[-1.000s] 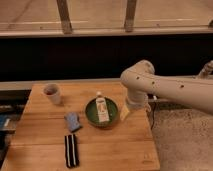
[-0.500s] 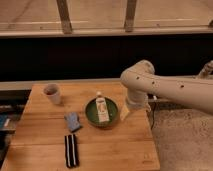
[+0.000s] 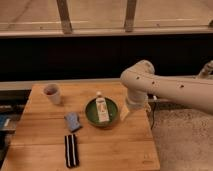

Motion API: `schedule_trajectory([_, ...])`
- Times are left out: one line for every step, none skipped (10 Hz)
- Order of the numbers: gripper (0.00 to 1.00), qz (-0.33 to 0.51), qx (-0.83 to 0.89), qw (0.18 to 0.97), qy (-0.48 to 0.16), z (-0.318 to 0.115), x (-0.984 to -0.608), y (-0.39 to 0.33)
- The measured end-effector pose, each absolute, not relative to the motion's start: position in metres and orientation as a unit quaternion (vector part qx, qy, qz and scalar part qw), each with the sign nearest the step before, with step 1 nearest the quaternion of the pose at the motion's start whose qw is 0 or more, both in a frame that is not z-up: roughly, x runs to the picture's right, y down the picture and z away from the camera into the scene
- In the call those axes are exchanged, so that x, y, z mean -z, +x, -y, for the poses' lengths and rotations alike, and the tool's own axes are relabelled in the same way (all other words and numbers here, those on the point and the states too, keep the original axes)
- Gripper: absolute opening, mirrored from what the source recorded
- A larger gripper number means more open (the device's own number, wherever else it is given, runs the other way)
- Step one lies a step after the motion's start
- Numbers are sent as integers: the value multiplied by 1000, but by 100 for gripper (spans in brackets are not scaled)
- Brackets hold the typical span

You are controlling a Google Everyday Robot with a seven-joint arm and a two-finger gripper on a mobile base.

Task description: Wipe the white sponge on the table

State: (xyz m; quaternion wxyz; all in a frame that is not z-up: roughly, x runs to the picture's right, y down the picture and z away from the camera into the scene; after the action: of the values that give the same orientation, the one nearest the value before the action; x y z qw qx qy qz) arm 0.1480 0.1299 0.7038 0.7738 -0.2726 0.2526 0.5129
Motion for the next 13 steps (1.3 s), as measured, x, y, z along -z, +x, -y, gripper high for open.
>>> schedule_trajectory([80, -253, -513, 774, -273, -130, -704, 148])
schedule_trajectory([80, -253, -513, 774, -273, -130, -704, 148])
schedule_trajectory([80, -253, -513, 774, -273, -130, -704, 148])
schedule_trajectory([80, -253, -513, 774, -273, -130, -704, 148])
schedule_trajectory([80, -253, -513, 774, -273, -130, -704, 148])
schedule_trajectory([80, -253, -513, 774, -273, -130, -704, 148])
schedule_trajectory([80, -251, -513, 774, -273, -129, -703, 148])
schedule_trajectory([80, -248, -512, 776, -271, -128, -702, 148])
schedule_trajectory([80, -241, -506, 784, -267, -123, -698, 145])
schedule_trajectory([80, -233, -497, 793, -263, -116, -696, 137])
schedule_trajectory([80, -220, -485, 805, -262, -108, -694, 120])
schedule_trajectory([80, -211, -475, 814, -260, -102, -695, 105])
schedule_trajectory([80, -194, -457, 828, -261, -94, -698, 76])
